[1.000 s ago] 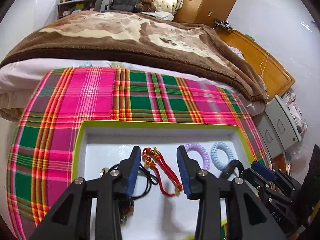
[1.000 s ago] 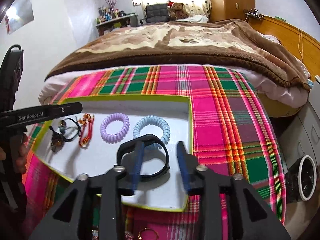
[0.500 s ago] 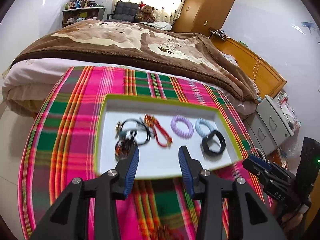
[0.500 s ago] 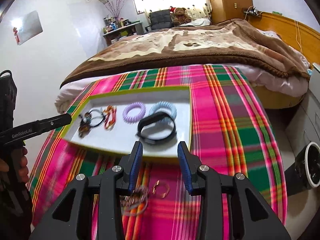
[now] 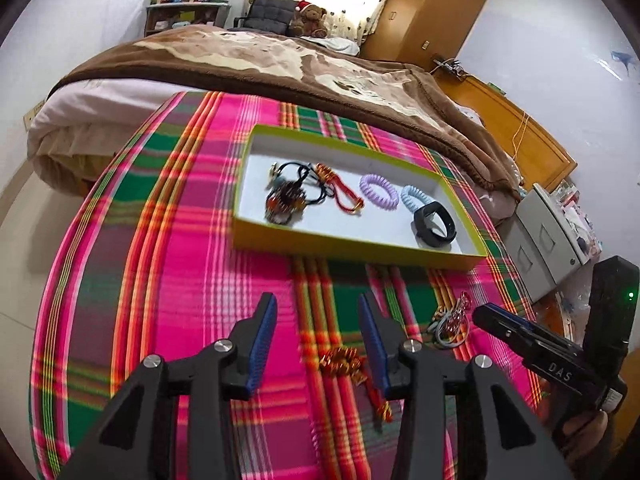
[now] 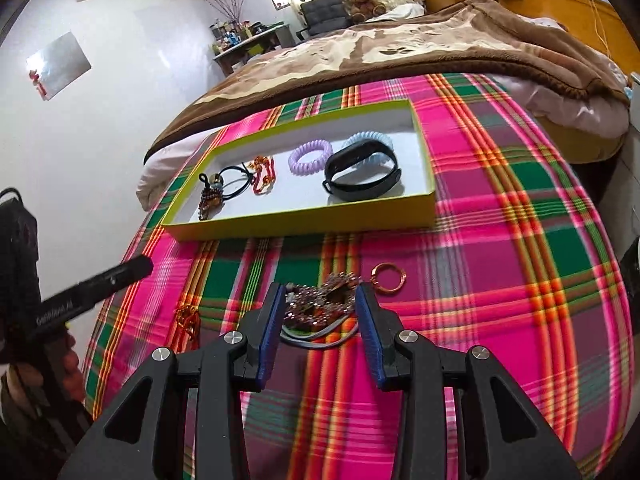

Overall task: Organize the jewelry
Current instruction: 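Grasp the beaded rhinestone bracelet with the right gripper while the left approaches the red tassel keychain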

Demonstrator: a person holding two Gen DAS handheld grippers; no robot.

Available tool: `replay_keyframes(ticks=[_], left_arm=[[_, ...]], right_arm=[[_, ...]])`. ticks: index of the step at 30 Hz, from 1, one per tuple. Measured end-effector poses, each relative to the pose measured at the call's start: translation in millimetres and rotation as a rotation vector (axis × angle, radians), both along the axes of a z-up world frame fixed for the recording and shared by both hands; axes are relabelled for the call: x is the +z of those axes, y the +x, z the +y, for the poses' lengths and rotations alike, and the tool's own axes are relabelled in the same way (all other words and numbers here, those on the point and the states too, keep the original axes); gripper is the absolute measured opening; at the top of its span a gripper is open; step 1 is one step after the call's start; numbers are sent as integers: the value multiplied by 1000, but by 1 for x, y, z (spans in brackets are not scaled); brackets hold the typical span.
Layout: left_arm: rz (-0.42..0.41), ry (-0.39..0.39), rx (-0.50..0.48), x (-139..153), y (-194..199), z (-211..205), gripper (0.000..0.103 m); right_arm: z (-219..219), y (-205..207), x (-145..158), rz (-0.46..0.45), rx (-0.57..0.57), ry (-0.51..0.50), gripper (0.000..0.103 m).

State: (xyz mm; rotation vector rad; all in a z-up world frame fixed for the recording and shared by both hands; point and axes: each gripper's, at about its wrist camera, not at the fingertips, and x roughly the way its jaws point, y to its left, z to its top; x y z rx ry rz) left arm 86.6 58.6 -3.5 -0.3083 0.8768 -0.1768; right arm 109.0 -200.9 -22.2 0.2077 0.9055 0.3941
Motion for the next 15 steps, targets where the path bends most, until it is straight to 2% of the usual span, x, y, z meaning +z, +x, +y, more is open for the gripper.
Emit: replay_keyframes(ticks=[9, 15], left_arm=[[26, -12, -7, -12, -11, 3, 44], [40, -23, -11, -17, -12, 2, 44]], right_arm=[[13, 7, -16, 56, -51, -16, 37], [33, 15, -18, 42, 11, -77, 37]])
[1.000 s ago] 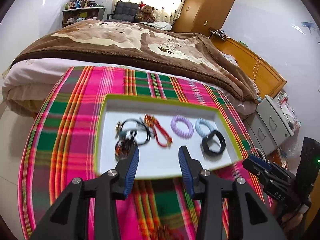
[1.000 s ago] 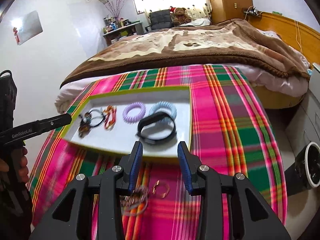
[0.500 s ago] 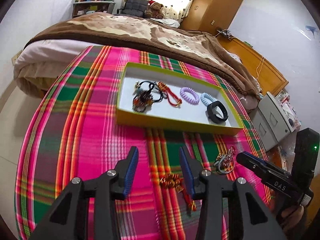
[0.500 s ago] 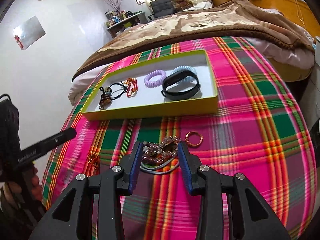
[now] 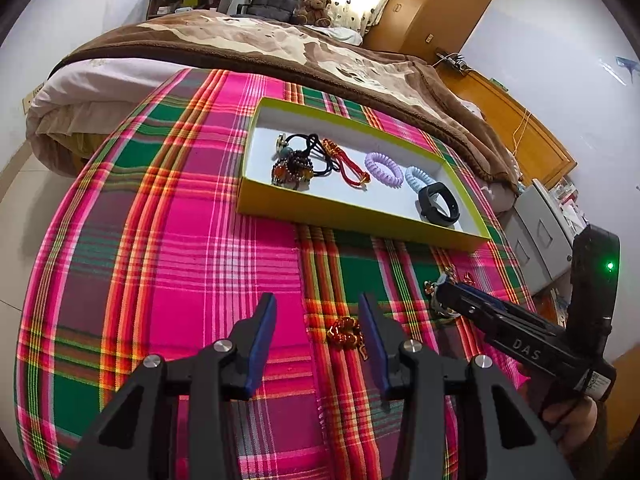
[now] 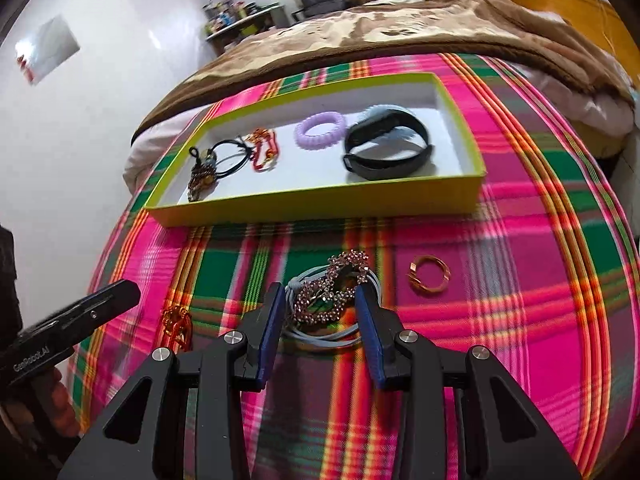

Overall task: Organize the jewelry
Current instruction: 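Grasp the beaded rhinestone bracelet with the right gripper while the left approaches the red tassel keychain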

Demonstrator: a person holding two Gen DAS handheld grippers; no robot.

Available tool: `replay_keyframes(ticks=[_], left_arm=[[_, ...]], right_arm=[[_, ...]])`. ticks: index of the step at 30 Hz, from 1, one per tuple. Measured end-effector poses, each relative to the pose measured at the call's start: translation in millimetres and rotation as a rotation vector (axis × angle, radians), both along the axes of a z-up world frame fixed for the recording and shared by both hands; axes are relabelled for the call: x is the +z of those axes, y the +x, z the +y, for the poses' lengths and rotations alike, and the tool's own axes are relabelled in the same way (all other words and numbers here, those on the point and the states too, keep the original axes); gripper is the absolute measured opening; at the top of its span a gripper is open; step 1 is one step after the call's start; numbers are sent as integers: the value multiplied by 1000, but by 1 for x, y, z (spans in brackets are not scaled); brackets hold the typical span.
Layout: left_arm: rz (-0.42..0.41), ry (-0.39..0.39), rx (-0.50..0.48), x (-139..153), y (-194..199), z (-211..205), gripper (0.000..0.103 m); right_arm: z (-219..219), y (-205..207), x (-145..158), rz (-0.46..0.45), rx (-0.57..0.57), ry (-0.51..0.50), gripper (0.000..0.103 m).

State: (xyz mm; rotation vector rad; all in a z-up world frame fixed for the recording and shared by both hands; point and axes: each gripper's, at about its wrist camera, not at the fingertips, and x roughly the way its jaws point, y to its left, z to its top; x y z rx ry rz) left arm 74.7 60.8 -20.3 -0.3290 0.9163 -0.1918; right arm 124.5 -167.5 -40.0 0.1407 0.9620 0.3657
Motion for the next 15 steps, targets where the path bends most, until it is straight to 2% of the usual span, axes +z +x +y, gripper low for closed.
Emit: replay_keyframes(ticks=[2, 11, 15], left_arm=[[1, -2, -1, -1, 0, 0, 44], [13, 0, -6, -4, 0, -5, 44], [14, 5, -14, -5, 0, -9, 44]], right_arm=[[5, 1, 0, -10, 18, -28, 37], [9, 4, -1, -19, 9, -41, 37], [10, -1, 2, -39, 18, -52, 22]])
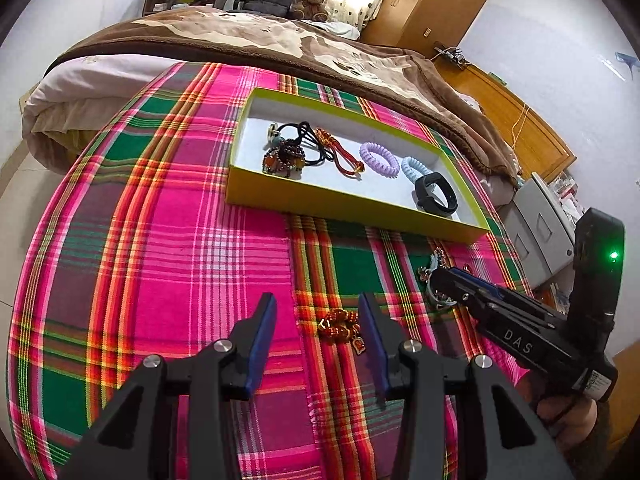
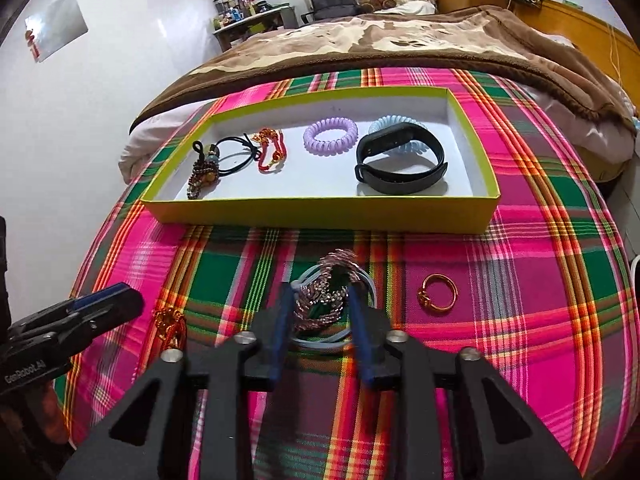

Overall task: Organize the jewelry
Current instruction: 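Grasp the beaded rhinestone bracelet with the right gripper while the left approaches the red tassel keychain, then lift the beaded bracelet with the right gripper while the left grasps the red tassel keychain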

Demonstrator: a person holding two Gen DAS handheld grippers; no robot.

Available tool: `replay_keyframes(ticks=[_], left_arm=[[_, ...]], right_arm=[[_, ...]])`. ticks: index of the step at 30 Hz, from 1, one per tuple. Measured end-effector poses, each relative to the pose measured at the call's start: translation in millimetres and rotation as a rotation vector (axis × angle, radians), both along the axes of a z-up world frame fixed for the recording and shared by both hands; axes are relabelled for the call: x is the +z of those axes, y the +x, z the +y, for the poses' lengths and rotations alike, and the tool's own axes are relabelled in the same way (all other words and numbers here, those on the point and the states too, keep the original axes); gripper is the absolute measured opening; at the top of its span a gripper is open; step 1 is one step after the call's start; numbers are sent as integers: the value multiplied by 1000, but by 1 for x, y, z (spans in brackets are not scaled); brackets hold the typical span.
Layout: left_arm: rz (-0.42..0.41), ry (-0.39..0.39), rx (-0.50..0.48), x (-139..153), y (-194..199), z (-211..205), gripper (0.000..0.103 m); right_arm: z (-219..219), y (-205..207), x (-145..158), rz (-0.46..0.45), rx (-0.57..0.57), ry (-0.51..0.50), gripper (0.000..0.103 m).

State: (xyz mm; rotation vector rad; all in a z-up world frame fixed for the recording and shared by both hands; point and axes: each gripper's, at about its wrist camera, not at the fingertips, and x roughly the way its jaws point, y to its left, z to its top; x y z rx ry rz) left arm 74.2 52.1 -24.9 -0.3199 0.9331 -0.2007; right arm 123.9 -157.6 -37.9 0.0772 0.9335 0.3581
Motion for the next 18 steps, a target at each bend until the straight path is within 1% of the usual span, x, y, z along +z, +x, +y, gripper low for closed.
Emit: replay_keyframes(ticks=[1, 2, 7, 8, 9, 14, 18], left_arm=[[1, 0, -1, 0, 0, -1, 44], [2, 0, -3, -1, 0, -1, 44], [5, 1, -5, -1, -1, -2, 44], [3, 1, -4, 0, -2, -2, 44], [4, 3, -3, 0, -1, -2, 44], [6, 3, -5, -1, -3, -3, 44], [13, 8, -10, -2, -4, -5, 44]], right_arm=[[0, -1, 1, -6, 3, -4, 20], [0, -2, 1, -10, 5, -10, 15], [-5, -5, 3, -23, -4, -9, 11], [-6, -6, 4, -29, -5, -8, 7], [-7, -8, 6, -41, -7, -9, 6], [-9, -11, 8, -51, -1, -11, 6], [-17, -19, 19, -110, -16, 39, 6]])
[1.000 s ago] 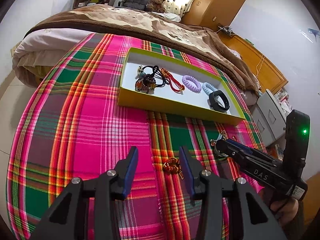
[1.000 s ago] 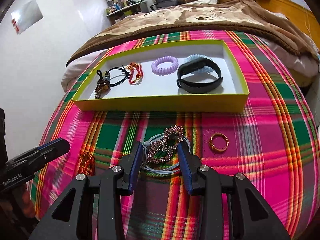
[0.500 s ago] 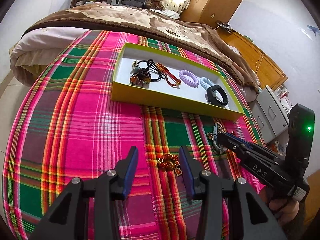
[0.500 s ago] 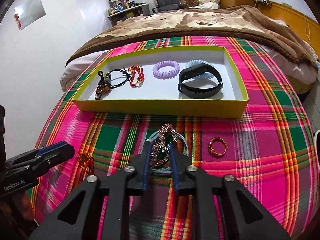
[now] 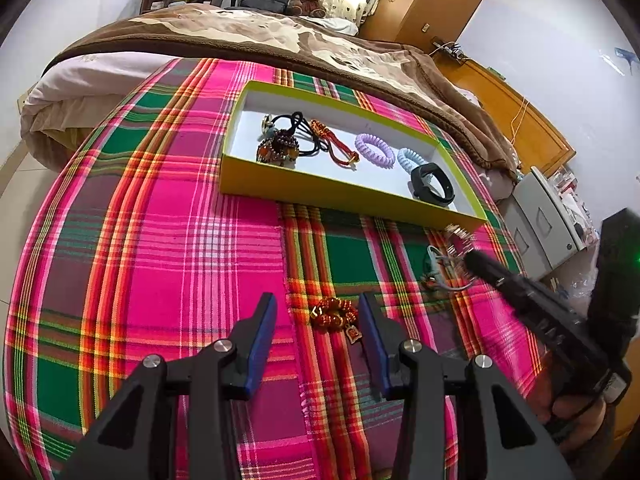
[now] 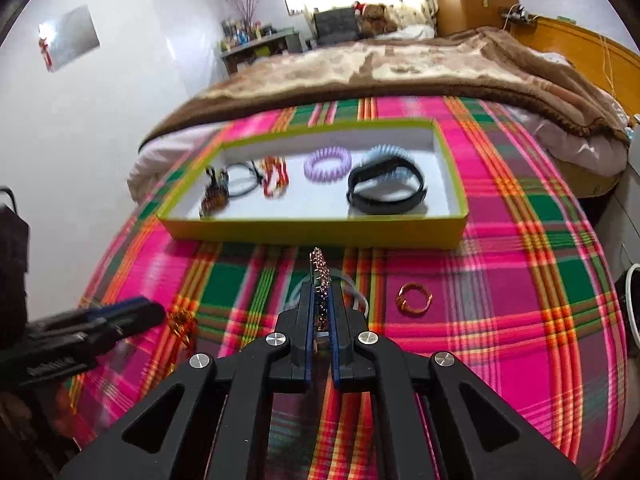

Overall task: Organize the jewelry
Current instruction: 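Lift the beaded bracelet with the right gripper while the left grasps the red tassel keychain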

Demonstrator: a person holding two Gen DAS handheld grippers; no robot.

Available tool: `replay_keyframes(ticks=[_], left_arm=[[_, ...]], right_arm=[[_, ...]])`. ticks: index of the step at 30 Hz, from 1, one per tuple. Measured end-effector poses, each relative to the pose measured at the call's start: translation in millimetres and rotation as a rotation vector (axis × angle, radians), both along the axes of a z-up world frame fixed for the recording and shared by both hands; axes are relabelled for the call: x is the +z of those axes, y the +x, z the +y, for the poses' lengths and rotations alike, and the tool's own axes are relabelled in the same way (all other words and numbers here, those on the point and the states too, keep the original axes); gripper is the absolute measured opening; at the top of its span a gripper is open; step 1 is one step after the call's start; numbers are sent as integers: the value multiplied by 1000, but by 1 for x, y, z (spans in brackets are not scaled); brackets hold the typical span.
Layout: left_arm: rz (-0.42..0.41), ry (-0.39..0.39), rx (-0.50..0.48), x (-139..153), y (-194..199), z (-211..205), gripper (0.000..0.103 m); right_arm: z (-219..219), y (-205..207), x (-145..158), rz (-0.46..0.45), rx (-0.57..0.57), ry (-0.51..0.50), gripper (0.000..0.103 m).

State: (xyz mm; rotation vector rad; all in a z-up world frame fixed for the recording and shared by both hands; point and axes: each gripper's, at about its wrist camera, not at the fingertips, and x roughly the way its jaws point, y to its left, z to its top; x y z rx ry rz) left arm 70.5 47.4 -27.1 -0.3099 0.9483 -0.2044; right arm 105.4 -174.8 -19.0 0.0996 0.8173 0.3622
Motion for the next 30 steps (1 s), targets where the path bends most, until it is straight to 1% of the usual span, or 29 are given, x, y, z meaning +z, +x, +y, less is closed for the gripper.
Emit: replay_keyframes(ticks=[2, 3, 5, 8, 10, 12, 14, 15, 17, 19, 23, 26, 28, 30], left_arm=[[4, -1, -2, -1, 0, -1, 44], [4, -2, -4, -1, 0, -2, 44], [5, -4, -8, -1, -1, -3, 44], [10, -2, -10, -2, -2, -5, 44], [14, -1, -9, -3, -2, -6, 44], [18, -1, -8, -4, -2, -7, 44], [19, 0, -12, -4, -2, -9, 44], [19, 1, -13, -4, -2, -9, 44], [18, 2, -14, -3, -3, -10, 44], [19, 4, -11, -3, -3, -9, 44], [24, 2, -19, -3, -4, -11, 44], [26, 8, -32, -4, -3, -18, 45], [17, 35, -40, -4, -5, -25, 55], [10, 64, -57, -4, -5, -32, 55]], right_arm=[[-5, 0, 2, -7, -7, 23, 6], [-8, -1, 4, -25, -12, 46, 6], [-12, -2, 5, -32, 0, 96, 6], [-21, -3, 7, -46, -1, 191, 6], [-29, -1, 6, -45, 11, 305, 6], [-30, 5, 4, -22, 21, 367, 6], [-26, 14, -1, 23, 12, 363, 6], [-25, 21, -6, 60, 17, 372, 6], [-26, 31, -16, 130, 22, 444, 6], [-29, 34, -19, 143, 26, 512, 6], [-37, 27, -9, 97, 18, 531, 6], [-46, 20, -2, 70, -5, 505, 6], [-52, 16, 1, 58, -22, 485, 6], [-57, 11, 3, 42, -35, 458, 6]])
